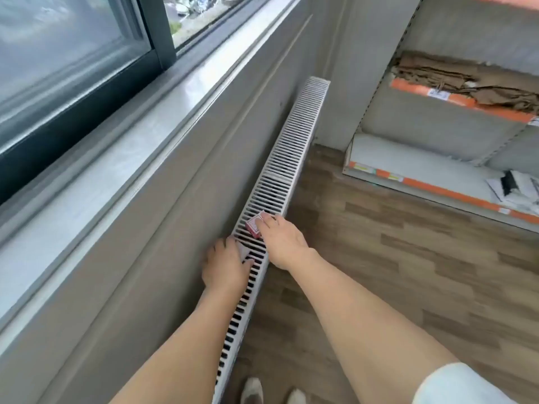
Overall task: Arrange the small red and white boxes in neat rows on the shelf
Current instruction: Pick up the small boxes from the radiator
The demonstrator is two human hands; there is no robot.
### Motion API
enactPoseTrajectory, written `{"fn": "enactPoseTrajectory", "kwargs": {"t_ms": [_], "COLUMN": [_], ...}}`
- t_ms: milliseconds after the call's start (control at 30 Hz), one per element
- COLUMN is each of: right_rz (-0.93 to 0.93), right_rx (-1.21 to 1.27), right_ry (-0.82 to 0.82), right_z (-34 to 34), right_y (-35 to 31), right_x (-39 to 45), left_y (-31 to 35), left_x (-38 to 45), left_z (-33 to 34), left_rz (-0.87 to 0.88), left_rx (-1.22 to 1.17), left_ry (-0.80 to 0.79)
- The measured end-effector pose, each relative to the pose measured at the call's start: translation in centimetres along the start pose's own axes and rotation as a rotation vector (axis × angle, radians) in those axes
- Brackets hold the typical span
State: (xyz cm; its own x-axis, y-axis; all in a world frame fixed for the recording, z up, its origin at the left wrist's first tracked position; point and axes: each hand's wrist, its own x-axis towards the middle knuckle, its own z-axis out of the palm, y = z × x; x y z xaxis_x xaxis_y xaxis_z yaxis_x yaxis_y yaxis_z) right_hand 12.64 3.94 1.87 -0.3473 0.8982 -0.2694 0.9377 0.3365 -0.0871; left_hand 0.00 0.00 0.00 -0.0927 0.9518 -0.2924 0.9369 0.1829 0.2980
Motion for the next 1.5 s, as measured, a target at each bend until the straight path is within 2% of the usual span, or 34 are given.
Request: {"fn": "enactPoseTrajectory", "kwargs": {"t_ms": [133,267,400,533,633,833,1033,1200,1500], "right_rz": [0.01,0.011,0.018,0.095,0.166,0.367,0.565,0.726,0.916], "right_rx": [0.055,0.065,0.047,0.142,0.178,0.18,0.182,0.183,0.194], "right_ry": [0.048,0.035,0.129,0.148,0.152,0.191,0.228,0.222,0.224], "right_z": [1.0,1.8,2.2,2.0,1.8,0.2,-1.2,-2.1,-2.2], "right_y": [0.1,0.0,-0.3,0.3,1.9,7.4,13.9,19.6,27.2], "right_x": [1.8,3.0,3.4,2.2,0.0,-6.7,-15.9,-24.4,-33.4], "left_y": [-0.9,-1.8,-2.1,-2.0,-0.4,6.5,16.2,24.9,35.6], "left_x": [1.0,0.8,0.6,0.5,0.6,-0.2,-3.9,-7.6,-11.1], "left_z": [0.9,1.7,1.8,1.6,1.2,1.2,1.6,2.1,4.9], "left_rz": [0.048,0.032,0.043,0.056,0.137,0.393,0.586,0.757,0.915], "left_rx": [0.049,0.002,-0.03,-0.09,-0.068,0.027,0.122,0.162,0.228], "left_ry": [0.072,0.056,0.084,0.082,0.061,0.005,-0.047,-0.026,-0.088]}}
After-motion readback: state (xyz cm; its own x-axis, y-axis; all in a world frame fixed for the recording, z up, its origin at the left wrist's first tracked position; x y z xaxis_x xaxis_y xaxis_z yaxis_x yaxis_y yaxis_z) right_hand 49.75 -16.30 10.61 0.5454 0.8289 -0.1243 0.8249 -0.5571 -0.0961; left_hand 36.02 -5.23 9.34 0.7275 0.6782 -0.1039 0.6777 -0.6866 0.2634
